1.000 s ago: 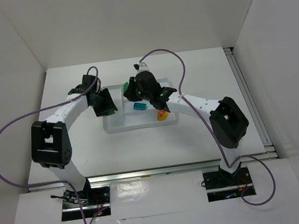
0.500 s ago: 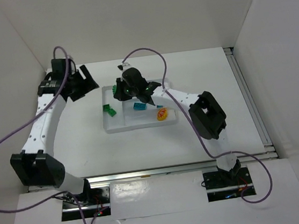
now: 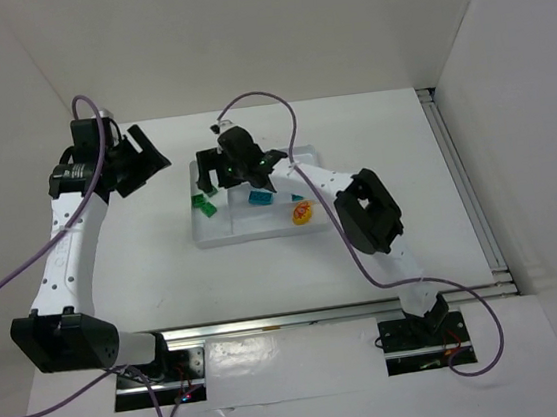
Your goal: Sort the legos into containers by color
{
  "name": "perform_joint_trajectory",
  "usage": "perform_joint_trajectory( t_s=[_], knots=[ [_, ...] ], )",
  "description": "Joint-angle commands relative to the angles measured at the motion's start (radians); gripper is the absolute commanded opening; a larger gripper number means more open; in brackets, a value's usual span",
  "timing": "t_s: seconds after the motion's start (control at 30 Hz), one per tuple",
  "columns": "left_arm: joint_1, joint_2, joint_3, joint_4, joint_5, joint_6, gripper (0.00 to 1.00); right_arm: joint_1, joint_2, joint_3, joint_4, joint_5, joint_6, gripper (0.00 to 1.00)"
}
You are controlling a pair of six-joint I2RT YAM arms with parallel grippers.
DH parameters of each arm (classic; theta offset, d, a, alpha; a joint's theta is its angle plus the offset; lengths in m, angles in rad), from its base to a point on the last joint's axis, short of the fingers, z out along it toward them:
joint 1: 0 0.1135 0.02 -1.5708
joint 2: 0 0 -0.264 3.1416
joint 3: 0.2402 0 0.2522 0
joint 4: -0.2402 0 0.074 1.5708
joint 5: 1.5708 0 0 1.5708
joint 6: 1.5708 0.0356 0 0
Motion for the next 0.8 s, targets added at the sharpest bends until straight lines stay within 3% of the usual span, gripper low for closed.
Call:
perform_joint_trajectory(
  t_s=[0.0, 0.13, 0.23, 0.37, 0.6, 0.77],
  knots=[
    [0.006, -0.019, -0.002, 0.006, 0.037, -0.002, 0.84, -0.007, -0.179, -0.042, -0.008, 0.085, -0.023, 0.97],
    [0.006, -0.030, 0.018, 0.006, 0.048, 0.009, 0.83, -0.056, -0.351, -0.164, -0.075, 0.262, -0.025, 1.00],
    [0.006, -0.042, 0.028, 0.006, 0.086, 0.018, 0.83, -0.146, -0.505, -0.278, -0.175, 0.494, -0.003, 1.00],
    [0.006, -0.065, 0.028, 0.016, 0.107, 0.041, 0.81, -0.260, -0.739, -0.471, -0.268, 0.648, -0.003, 1.00],
    [0.006, -0.076, -0.007, 0.058, 0.127, 0.070, 0.81, -0.421, -1.134, -0.717, -0.452, 0.800, 0.040, 1.00],
    [0.015, -0.076, -0.016, 0.078, 0.159, 0.079, 0.84, -0.455, -1.260, -0.846, -0.546, 0.805, 0.073, 0.97]
  ],
)
